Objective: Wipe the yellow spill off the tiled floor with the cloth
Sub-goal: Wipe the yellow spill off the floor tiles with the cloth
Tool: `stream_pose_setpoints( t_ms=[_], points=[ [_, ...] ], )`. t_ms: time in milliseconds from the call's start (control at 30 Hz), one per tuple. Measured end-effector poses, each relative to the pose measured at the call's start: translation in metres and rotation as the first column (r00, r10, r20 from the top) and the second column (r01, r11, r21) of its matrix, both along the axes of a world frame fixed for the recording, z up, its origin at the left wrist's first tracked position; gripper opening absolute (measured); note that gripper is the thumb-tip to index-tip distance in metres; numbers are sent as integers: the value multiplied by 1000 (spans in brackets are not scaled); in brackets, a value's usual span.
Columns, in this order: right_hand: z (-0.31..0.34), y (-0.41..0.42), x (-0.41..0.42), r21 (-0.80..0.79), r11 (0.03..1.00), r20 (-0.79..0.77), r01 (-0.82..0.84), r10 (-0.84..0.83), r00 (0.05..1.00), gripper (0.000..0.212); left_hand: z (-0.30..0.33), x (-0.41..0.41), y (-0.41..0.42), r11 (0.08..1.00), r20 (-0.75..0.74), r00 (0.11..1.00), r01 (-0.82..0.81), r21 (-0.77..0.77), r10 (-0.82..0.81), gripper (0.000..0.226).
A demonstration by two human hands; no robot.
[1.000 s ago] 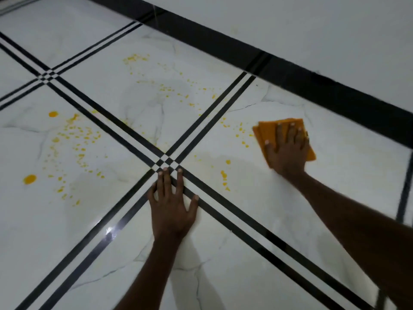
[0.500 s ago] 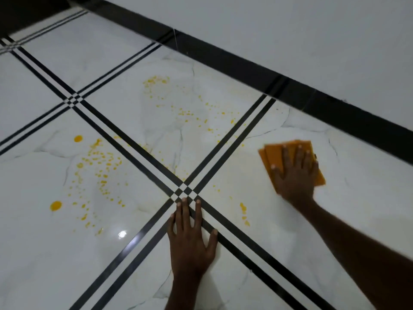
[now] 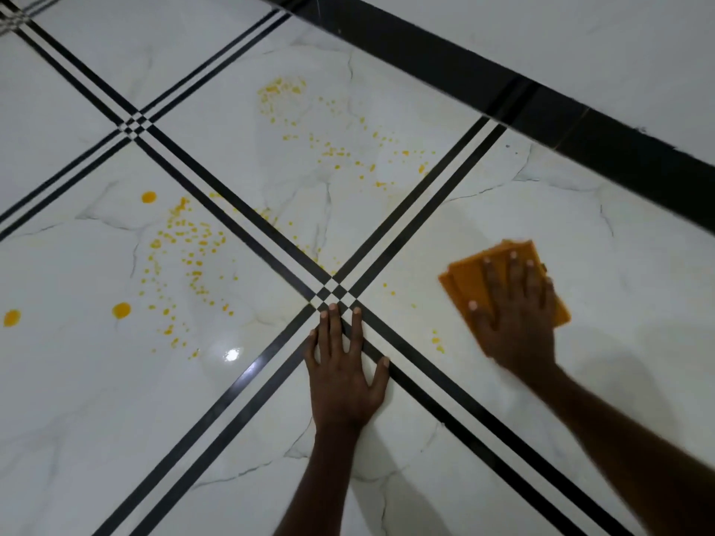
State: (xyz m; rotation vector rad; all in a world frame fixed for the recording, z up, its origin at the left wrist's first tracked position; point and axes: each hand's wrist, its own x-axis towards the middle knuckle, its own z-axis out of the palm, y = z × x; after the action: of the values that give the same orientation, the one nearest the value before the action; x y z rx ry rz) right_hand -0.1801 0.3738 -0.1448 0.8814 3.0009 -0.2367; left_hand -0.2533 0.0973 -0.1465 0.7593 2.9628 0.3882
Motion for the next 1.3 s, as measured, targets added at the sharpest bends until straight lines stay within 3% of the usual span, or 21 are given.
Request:
stream_pose_setpoints(
  t_ms=[100, 200, 300, 400, 500, 633, 667, 767, 867, 967, 1067, 1100, 1167, 1233, 1300],
  points=[
    [-1, 42, -85, 8, 996, -4, 93, -93, 996, 76, -6, 0, 0, 1000, -30, 1000, 5, 15, -4, 82],
    [-8, 7, -142, 2, 996, -50, 85, -84, 995, 75, -8, 0, 0, 1000, -30, 1000, 5, 13, -4, 81],
    [-19, -58, -111, 55, 986, -55, -158, 161, 985, 74, -9, -1, -2, 1000, -7, 1000, 9, -13, -9, 82],
    [-17, -55, -40, 32, 956, -46, -293, 294, 955, 74, -6, 0, -2, 1000, 2, 1000, 5, -17, -5, 82],
    [-11, -35, 35, 56, 992, -13, -114, 114, 993, 73, -7, 0, -2, 1000, -4, 1000, 13, -13, -13, 81],
    [-9, -107, 86, 33, 980, -37, 197, -195, 980, 74, -11, 2, -5, 1000, 4, 1000, 16, -19, -16, 81],
    [-8, -126, 87, 25, 983, -41, 182, -181, 983, 75, -10, 1, -4, 1000, 26, 999, 24, -12, -24, 80],
    [-8, -118, 53, 41, 986, -51, -159, 161, 986, 75, -5, -3, -12, 998, 58, 997, 42, 51, -45, 73],
    [-12, -64, 1, 102, 945, 9, -312, 312, 950, 78, -3, 1, -47, 998, -67, 998, -3, 55, 7, 70],
    [-18, -62, -9, 55, 995, -65, -83, 86, 994, 77, -6, 15, -109, 997, -119, 990, -73, -12, 71, 86],
    [-17, -138, 10, 60, 991, -165, 122, -111, 980, 73, -12, 24, -154, 983, 21, 988, -148, -111, 151, 106],
    [-17, -168, 18, 62, 997, -164, 54, -44, 986, 74, -11, 23, -158, 979, 88, 984, -144, -143, 157, 112],
    [-21, -208, 29, 57, 969, -127, -242, 247, 961, 76, -8, 16, -158, 974, 228, 964, -86, -211, 135, 126],
    [-16, -209, 11, 46, 863, -76, -502, 504, 860, 76, -1, 12, -158, 969, 317, 941, -39, -242, 117, 137],
    [-16, -176, -26, 55, 804, -67, -593, 595, 801, 74, -1, 11, -158, 971, 328, 938, -37, -235, 115, 141]
  ],
)
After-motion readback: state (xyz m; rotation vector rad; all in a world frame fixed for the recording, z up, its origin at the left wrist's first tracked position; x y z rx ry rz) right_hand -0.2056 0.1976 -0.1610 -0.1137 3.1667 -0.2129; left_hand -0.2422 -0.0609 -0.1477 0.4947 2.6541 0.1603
